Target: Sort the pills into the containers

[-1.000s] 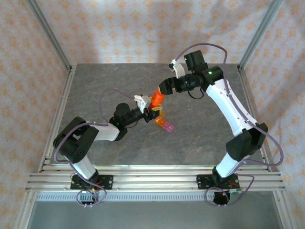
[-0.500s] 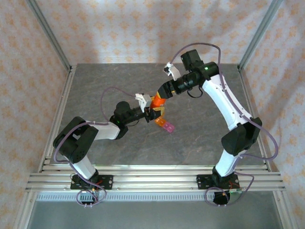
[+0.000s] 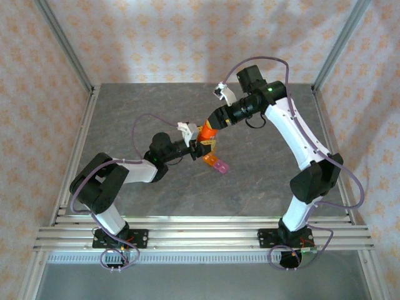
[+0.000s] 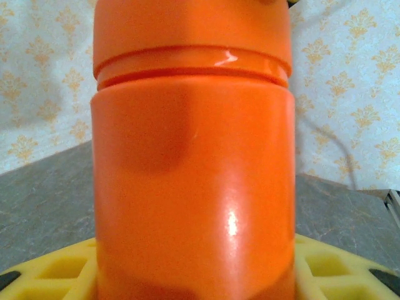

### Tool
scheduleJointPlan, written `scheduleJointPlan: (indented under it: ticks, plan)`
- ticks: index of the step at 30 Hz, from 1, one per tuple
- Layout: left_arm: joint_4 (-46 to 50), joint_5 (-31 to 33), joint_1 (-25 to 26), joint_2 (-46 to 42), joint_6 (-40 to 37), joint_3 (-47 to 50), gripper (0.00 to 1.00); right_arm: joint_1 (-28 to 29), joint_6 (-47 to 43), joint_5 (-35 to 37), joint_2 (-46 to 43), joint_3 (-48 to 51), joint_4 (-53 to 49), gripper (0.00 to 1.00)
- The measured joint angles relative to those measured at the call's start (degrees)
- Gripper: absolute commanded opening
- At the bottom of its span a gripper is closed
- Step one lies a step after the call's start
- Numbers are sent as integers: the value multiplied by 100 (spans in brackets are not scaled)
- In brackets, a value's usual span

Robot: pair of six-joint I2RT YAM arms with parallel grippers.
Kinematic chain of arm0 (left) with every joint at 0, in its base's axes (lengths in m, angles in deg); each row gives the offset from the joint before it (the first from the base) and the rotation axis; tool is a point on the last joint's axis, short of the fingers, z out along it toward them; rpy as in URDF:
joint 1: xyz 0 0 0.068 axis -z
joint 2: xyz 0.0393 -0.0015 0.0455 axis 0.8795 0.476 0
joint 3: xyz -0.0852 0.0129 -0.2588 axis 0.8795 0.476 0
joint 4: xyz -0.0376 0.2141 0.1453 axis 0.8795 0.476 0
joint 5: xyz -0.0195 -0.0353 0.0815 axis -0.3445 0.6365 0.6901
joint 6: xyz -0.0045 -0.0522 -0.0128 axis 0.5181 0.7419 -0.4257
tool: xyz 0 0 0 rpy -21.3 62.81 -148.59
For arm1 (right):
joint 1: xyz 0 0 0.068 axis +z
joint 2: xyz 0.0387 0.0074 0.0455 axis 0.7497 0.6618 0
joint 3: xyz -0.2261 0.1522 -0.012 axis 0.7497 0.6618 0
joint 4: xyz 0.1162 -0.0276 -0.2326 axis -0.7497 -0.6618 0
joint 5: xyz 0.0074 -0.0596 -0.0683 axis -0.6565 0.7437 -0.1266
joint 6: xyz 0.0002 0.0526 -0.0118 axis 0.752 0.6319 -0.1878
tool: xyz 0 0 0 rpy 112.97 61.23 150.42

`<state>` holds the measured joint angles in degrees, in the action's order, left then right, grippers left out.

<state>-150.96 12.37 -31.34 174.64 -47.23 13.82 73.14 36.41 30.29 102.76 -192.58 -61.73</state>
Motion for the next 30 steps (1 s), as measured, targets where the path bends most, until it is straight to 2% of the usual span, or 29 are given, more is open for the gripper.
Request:
scheduleJointPlan:
  ticks: [3, 10, 13, 16, 21, 24, 30]
  plan:
    - [-2, 0, 0, 0, -2, 0, 0, 0, 0, -33, 44, 0, -9, 63]
    - [24, 0, -2, 0, 0, -7, 0, -2, -20, -79, 83, -2, -20, 41]
    - [44, 0, -4, 0, -2, -7, 0, -4, 48, -76, 83, 0, -11, 36]
    - [66, 2, -28, 0, 0, -7, 0, -2, 240, -61, 76, 70, 90, 29]
    - [323, 162, -33, 0, -70, 24, 0, 66, 925, 164, -87, 623, 699, 24]
    - [433, 544, 15, -26, -243, 184, 0, 229, 1528, 605, -286, 1130, 1231, 24]
    - [710, 1812, 264, -175, -835, 542, 0, 629, 2999, 1513, -678, 2173, 2291, 23]
